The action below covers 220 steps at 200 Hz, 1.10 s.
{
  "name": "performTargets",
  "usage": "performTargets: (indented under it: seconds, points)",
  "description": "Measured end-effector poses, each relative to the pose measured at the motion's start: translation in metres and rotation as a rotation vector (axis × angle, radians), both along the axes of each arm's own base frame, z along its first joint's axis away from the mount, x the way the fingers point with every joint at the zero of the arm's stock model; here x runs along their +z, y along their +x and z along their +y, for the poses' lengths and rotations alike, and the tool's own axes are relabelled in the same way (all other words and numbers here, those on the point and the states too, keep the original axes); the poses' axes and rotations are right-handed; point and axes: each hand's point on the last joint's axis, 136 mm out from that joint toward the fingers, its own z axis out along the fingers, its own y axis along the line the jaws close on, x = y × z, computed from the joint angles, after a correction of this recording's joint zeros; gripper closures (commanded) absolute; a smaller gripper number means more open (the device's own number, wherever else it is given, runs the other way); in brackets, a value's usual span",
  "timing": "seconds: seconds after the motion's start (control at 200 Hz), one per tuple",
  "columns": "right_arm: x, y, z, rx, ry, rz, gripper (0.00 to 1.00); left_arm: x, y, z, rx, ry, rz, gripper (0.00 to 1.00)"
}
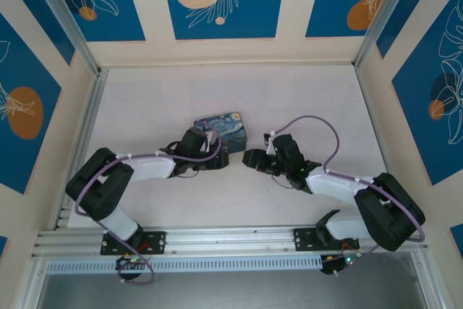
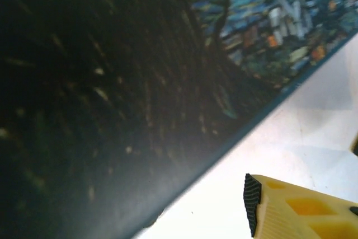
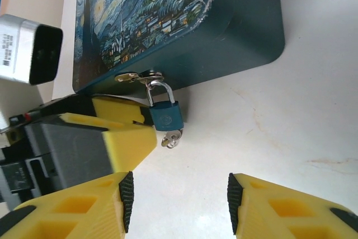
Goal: Unlock a padlock with a key
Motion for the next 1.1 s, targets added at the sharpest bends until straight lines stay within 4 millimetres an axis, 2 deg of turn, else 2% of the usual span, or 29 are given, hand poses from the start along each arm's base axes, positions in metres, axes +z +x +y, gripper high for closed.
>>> performTargets:
  seconds: [0.09, 0.44, 0.62, 0.75, 0.84, 0.965, 1.1]
  points:
    - [-0.002, -0.001, -0.001, -0.004, -0.002, 0.007, 0.51, -0.006, 0.002, -0.001, 0.007, 0.014, -0.007, 0.44]
    - [-0.003, -0.001, -0.003, -0.010, -0.001, 0.012, 0.53, -0.008, 0.022, -0.007, 0.068, -0.002, -0.077, 0.55]
    - [-0.006, -0.003, -0.004, -0.011, -0.003, 0.018, 0.54, -0.009, 0.028, -0.014, 0.078, -0.013, -0.092, 0.67]
    - [-0.007, -0.004, -0.005, -0.010, -0.003, 0.021, 0.53, -0.012, 0.031, -0.019, 0.085, -0.015, -0.088, 0.81]
    - [-0.008, -0.004, -0.005, -0.008, -0.003, 0.020, 0.53, -0.011, 0.031, -0.023, 0.086, -0.024, -0.083, 0.85]
    - [-0.009, -0.005, -0.005, 0.003, -0.013, 0.008, 0.52, -0.007, 0.032, -0.028, 0.093, -0.042, -0.064, 0.98]
    - [-0.010, -0.005, -0.005, 0.030, -0.045, -0.029, 0.50, 0.000, 0.034, -0.033, 0.108, -0.046, -0.023, 1.00]
